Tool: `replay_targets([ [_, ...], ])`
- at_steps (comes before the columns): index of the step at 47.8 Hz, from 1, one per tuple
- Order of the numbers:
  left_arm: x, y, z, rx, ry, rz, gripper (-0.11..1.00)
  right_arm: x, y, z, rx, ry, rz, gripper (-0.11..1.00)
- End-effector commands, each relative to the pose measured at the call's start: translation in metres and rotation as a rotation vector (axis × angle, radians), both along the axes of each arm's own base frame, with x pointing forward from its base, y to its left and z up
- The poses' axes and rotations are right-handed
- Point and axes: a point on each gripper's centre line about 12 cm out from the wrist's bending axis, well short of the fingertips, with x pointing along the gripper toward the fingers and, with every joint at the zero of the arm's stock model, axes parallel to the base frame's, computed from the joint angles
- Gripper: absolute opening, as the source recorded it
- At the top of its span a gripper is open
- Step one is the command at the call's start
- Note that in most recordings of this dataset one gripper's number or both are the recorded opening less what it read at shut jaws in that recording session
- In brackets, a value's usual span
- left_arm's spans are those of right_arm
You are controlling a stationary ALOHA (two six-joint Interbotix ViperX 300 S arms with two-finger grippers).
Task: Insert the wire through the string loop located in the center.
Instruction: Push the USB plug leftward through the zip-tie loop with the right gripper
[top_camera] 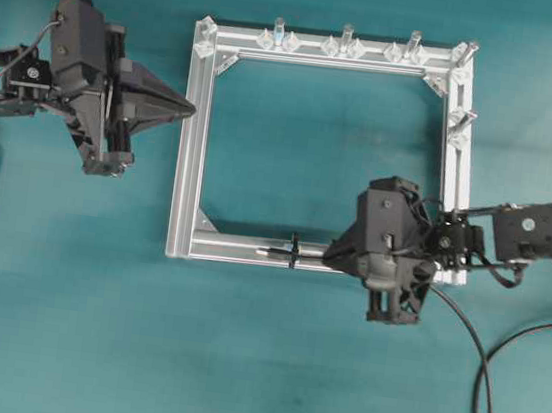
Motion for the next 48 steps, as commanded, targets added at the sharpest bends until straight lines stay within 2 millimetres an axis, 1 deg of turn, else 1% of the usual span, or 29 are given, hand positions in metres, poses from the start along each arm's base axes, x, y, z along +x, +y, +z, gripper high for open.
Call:
replay_targets([
  [1,0.002,-0.001,0.008,0.0,-0.028,0.0,0.01,0.01,-0.003,0.011,0.002,-0.045,-0.009,0.07],
  [8,0.003,-0.003,0.009,0.002,-0.031,-0.01,0.01,0.016,-0.011,0.013,0.002,-0.049,-0.032,0.07],
  [14,0.004,-0.009,0.009,0.001,-0.03,-0.032,0.01,0.019,-0.015,0.014,0.002,-0.054,-0.043,0.07],
  [20,0.005,-0.016,0.007,-0.007,-0.006,-0.055,0.01,0.023,-0.015,0.013,0.002,-0.054,-0.043,0.07],
  [30,0.005,-0.018,0.004,-0.014,0.033,-0.065,0.01,0.034,-0.014,0.014,0.005,-0.066,-0.044,0.07],
  [43,0.006,-0.018,0.005,-0.015,0.033,-0.065,0.01,0.035,-0.014,0.012,0.004,-0.054,-0.044,0.07],
  [48,0.01,-0.019,0.008,-0.014,0.027,-0.068,0.01,0.034,-0.014,0.011,0.003,-0.052,-0.044,0.07],
])
